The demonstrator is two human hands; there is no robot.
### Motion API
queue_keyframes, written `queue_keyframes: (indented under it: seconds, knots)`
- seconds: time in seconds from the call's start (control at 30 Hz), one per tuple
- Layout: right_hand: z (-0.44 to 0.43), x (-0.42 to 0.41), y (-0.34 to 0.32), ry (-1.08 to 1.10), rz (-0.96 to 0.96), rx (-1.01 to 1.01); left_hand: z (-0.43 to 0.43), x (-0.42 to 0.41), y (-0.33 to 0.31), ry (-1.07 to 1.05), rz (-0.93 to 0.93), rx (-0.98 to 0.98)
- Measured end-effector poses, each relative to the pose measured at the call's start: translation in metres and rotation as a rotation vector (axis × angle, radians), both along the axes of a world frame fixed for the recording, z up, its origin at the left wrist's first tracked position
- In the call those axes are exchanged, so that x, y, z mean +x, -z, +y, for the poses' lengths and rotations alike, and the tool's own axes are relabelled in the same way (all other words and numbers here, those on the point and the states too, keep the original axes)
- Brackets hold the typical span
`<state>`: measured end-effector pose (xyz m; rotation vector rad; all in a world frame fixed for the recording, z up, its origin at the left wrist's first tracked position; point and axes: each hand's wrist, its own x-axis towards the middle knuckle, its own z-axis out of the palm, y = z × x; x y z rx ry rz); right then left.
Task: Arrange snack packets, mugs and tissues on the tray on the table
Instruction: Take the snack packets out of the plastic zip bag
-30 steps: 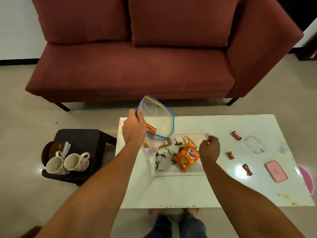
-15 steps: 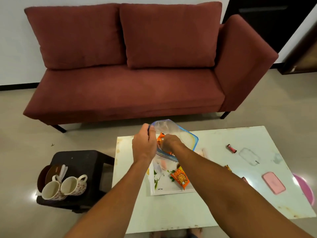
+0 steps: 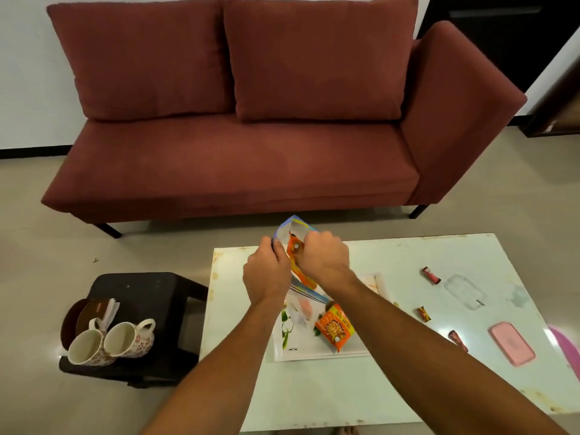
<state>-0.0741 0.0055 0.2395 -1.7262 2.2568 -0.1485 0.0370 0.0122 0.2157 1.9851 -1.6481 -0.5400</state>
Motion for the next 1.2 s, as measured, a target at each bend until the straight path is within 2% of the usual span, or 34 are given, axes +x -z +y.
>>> queue_keyframes:
  seconds: [0.07, 0.17, 0.3, 0.4, 0.57, 0.7, 0.83, 0.9, 0.93, 0.97, 1.03, 1.07, 1.1, 1.13, 1.2]
  knots:
    - [0.006, -0.021, -0.021, 0.043, -0.083, -0.066, -0.003, 0.001, 0.009, -0.051, -0.052, 0.027]
    - [0.018, -0.070, -0.045, 0.155, -0.322, -0.199, -0.007, 0.003, 0.018, -0.124, -0.079, 0.025]
    - [0.032, -0.138, -0.019, 0.358, -0.552, -0.322, -0.010, 0.010, 0.032, -0.193, -0.097, -0.012]
    - [0.042, -0.156, 0.042, 0.469, -0.612, -0.184, -0.011, 0.015, 0.045, -0.222, -0.100, -0.048]
    - [0.050, -0.130, 0.158, 0.514, -0.740, 0.226, -0.006, 0.016, 0.073, -0.227, -0.115, -0.096]
    - [0.055, -0.100, 0.220, 0.561, -0.876, 0.384, 0.002, 0.018, 0.090, -0.195, -0.113, -0.113]
    - [0.060, -0.090, 0.240, 0.614, -0.829, 0.461, 0.010, 0.017, 0.098, -0.204, -0.075, -0.102]
    - [0.062, -0.093, 0.228, 0.608, -0.562, 0.410, 0.015, 0.016, 0.099, -0.194, -0.065, -0.089]
    - [0.062, -0.094, 0.214, 0.614, -0.448, 0.255, 0.018, 0.016, 0.098, -0.185, -0.061, -0.087]
    - [0.060, -0.093, 0.198, 0.611, -0.419, 0.025, 0.022, 0.015, 0.097, -0.177, -0.059, -0.086]
    - [0.052, -0.083, 0.153, 0.483, -0.536, -0.458, 0.027, 0.011, 0.093, -0.166, -0.059, -0.094]
    - [0.045, -0.075, 0.130, 0.345, -0.587, -0.568, 0.030, 0.009, 0.092, -0.171, -0.055, -0.097]
    - [0.036, -0.066, 0.107, 0.190, -0.612, -0.579, 0.033, 0.006, 0.088, -0.182, -0.047, -0.104]
    - [0.027, -0.055, 0.090, 0.061, -0.618, -0.498, 0.037, 0.003, 0.083, -0.194, -0.039, -0.112]
    - [0.008, -0.032, 0.065, -0.090, -0.605, -0.120, 0.045, -0.002, 0.073, -0.203, -0.035, -0.149]
